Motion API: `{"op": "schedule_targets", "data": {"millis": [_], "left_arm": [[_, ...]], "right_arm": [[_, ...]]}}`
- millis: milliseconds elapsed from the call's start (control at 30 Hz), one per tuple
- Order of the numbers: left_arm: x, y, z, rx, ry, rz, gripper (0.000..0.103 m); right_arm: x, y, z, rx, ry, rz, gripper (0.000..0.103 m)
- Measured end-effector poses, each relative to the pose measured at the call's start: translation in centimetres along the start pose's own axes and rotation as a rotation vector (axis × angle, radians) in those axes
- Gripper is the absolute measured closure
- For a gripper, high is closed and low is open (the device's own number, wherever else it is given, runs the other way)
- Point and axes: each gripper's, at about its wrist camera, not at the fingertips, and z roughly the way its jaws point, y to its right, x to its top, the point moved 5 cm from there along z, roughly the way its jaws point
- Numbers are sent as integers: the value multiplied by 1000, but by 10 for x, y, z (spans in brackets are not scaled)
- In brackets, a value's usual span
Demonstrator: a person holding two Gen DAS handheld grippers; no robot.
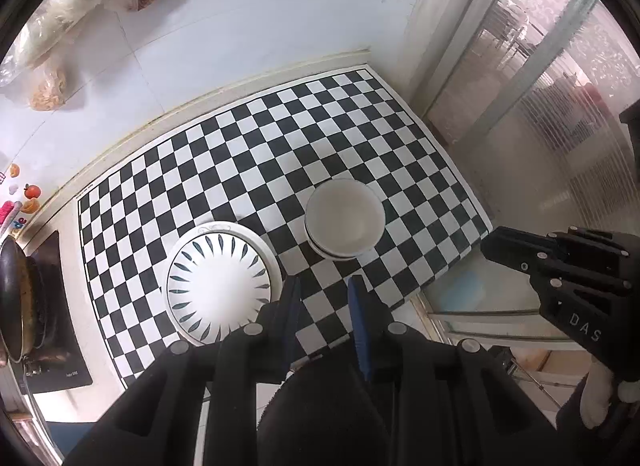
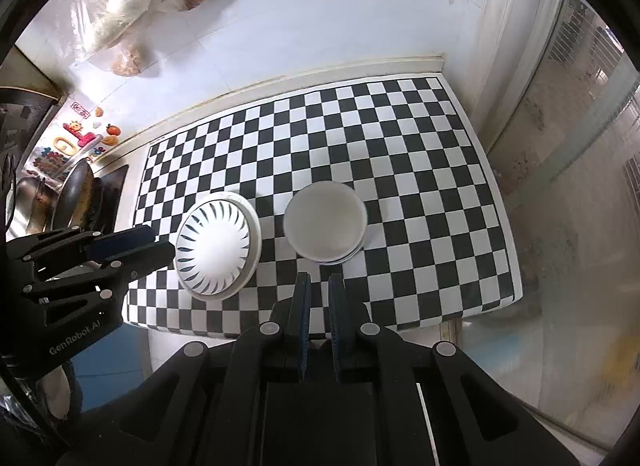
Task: Organize plates and bowls
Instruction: 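Raise both grippers above the plate stack and bowl stack, then lower both grippers onto the bowl stack rim, close them and lift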
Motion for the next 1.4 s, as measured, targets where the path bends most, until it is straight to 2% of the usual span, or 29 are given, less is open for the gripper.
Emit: {"op": "schedule_targets", "data": {"millis": [367, 700, 767, 833, 867, 1033, 1067, 1233, 1400], "left_arm": [[-9, -10, 7, 2, 4, -35, 80], [11, -30, 44, 28, 8, -95, 80], [18, -37, 59, 33, -7, -113, 80], [23, -44, 74, 27, -27, -135, 80], [26, -47, 84, 22, -45, -146, 80], [40, -58, 133, -45, -126, -202, 76], [43, -60, 145, -85, -149, -233, 76], [53, -60, 190, -193, -249, -312, 75], [56, -58, 228, -284, -345, -385, 75]], "right_arm": [[-1, 1, 8, -1, 0, 39, 93], [13, 24, 43, -26, -34, 102, 91], [18, 33, 58, -3, -54, 137, 85], [22, 41, 75, 13, -80, 169, 71], [24, 46, 86, 24, -95, 183, 68], [32, 66, 137, 78, -165, 245, 28], [32, 71, 148, 88, -185, 259, 26], [35, 92, 201, 124, -245, 332, 20], [35, 108, 243, 158, -294, 382, 20]]}}
